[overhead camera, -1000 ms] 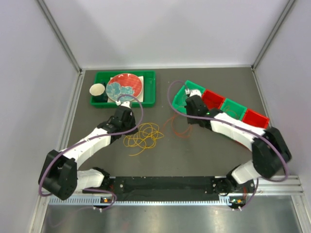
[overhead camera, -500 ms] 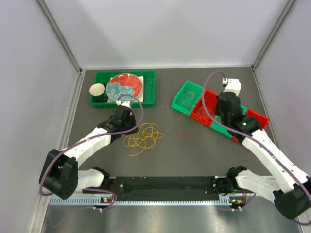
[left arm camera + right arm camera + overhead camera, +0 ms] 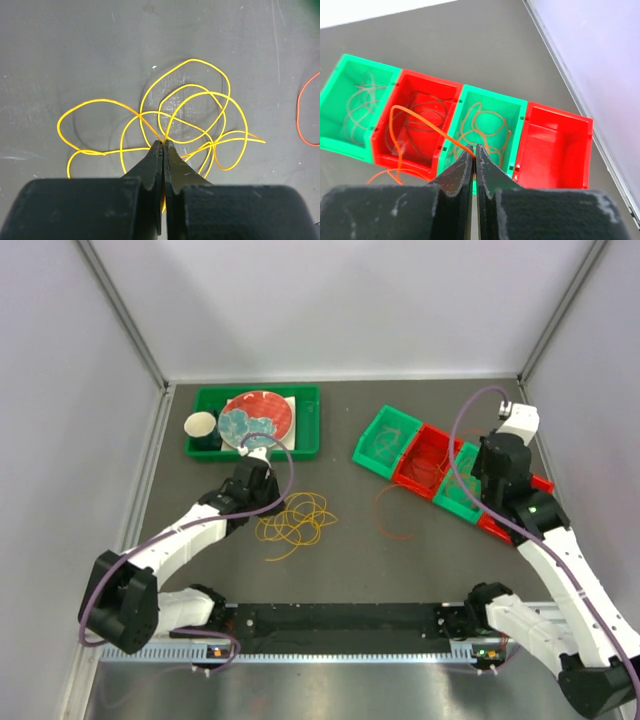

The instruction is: Untangle the cables

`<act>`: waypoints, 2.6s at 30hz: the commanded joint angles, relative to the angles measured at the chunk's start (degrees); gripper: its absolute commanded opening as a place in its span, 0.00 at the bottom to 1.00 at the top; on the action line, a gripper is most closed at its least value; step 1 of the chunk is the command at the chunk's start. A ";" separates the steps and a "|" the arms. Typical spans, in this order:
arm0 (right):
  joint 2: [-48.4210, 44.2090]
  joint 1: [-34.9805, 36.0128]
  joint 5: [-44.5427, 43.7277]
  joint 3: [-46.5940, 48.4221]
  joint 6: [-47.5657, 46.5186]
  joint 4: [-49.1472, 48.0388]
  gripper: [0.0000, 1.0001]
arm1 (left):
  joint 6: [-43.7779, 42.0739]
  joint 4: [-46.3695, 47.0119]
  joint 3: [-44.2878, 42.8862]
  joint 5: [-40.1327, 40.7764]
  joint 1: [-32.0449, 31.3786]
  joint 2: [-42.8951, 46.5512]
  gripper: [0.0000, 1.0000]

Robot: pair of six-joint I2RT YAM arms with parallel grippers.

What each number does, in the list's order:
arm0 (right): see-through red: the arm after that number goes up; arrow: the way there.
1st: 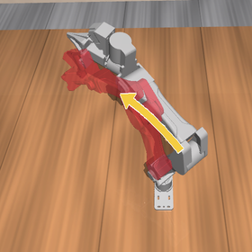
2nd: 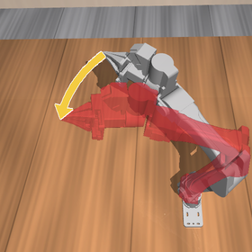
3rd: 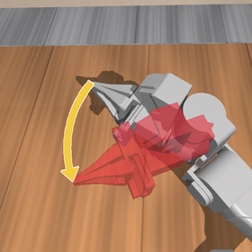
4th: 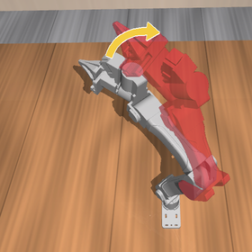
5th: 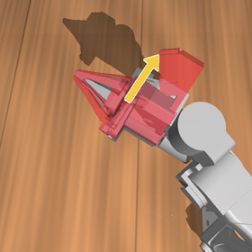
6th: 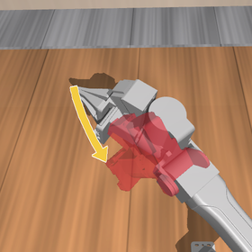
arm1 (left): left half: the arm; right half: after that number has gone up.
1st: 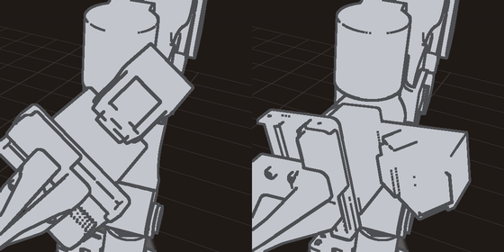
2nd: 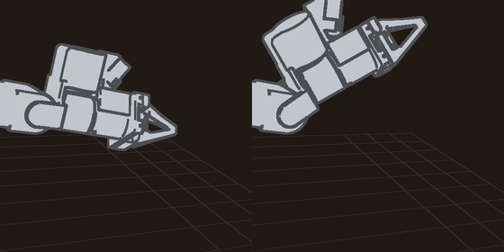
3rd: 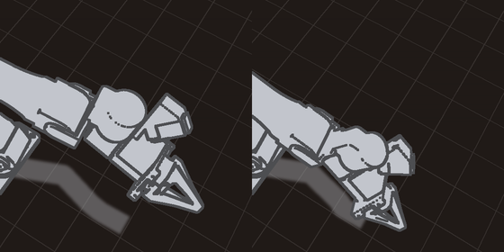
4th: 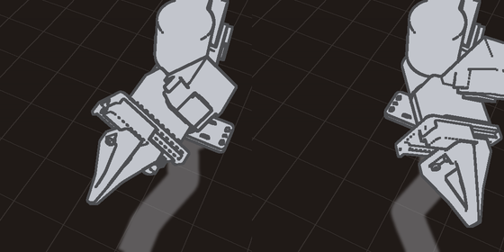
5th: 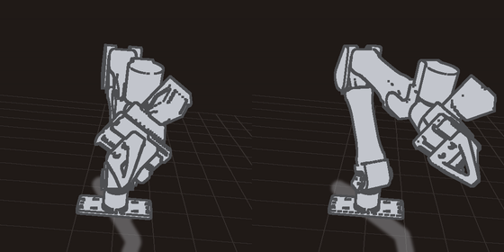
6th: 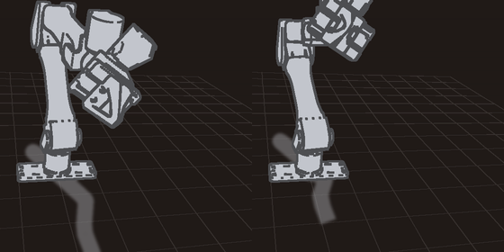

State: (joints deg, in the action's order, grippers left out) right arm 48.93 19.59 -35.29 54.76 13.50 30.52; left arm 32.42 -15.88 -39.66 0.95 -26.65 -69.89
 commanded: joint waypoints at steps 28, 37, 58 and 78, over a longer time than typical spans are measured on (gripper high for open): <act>26.65 13.45 22.73 -9.07 9.71 -11.01 0.31 | 1.24 1.29 -0.33 -0.69 0.29 1.95 0.00; 32.11 16.09 12.71 -3.87 6.98 -6.88 0.32 | 0.45 1.20 -0.86 -0.16 0.37 1.33 0.00; 19.79 16.70 16.11 -21.98 39.32 -17.94 0.99 | -0.17 5.77 -0.07 -3.41 0.46 -4.64 0.00; 33.25 19.52 10.59 -14.68 43.28 -19.63 0.23 | -1.49 2.52 -2.62 -6.49 0.55 -5.08 0.56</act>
State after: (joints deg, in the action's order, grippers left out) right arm 81.95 38.26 -22.28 38.04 55.94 12.75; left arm 31.79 -13.56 -40.32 -6.35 -26.28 -77.41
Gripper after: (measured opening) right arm 0.305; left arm 0.565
